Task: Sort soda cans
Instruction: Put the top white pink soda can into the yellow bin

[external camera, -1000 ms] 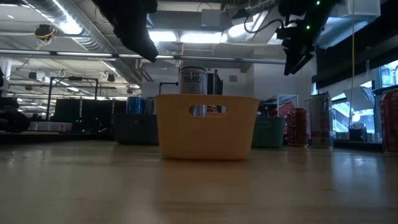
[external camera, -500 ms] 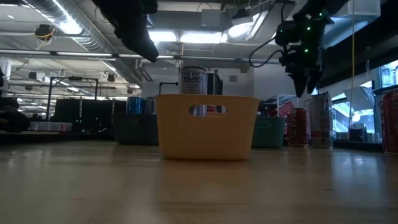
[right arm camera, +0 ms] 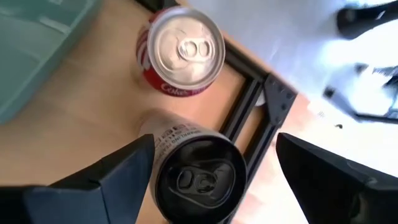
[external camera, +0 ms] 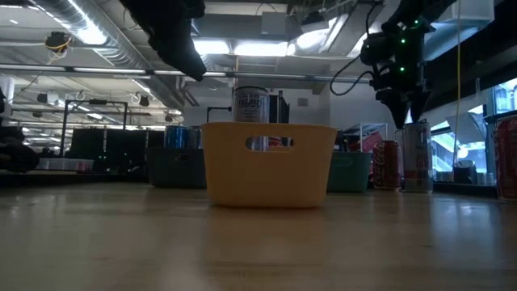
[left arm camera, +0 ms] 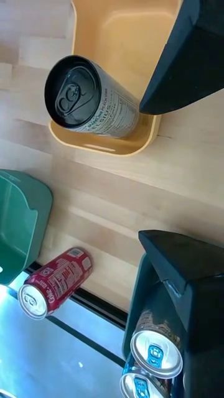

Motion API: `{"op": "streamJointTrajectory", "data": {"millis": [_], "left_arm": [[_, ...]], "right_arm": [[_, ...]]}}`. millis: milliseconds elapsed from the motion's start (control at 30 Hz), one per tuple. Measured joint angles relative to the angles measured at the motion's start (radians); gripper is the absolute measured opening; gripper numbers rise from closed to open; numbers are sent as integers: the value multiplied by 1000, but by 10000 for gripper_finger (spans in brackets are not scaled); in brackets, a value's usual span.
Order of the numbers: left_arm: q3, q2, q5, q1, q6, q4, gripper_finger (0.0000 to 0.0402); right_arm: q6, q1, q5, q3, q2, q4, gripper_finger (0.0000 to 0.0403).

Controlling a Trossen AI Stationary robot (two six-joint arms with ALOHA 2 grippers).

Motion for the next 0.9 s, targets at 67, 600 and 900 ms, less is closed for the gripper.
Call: {"op": "streamJointTrajectory", "data": {"millis": [67,600,900], "left_arm": [[0,0,0,0,-3,0,306],[0,0,0,0,-2,0,306],[0,0,0,0,-3,0,306]], "right_arm": [[21,-17,-25,0,9,-7,335],[57,-26,-95,-30,75,-67,335],[36,-26,-117,-71,84,-31,324]]}}
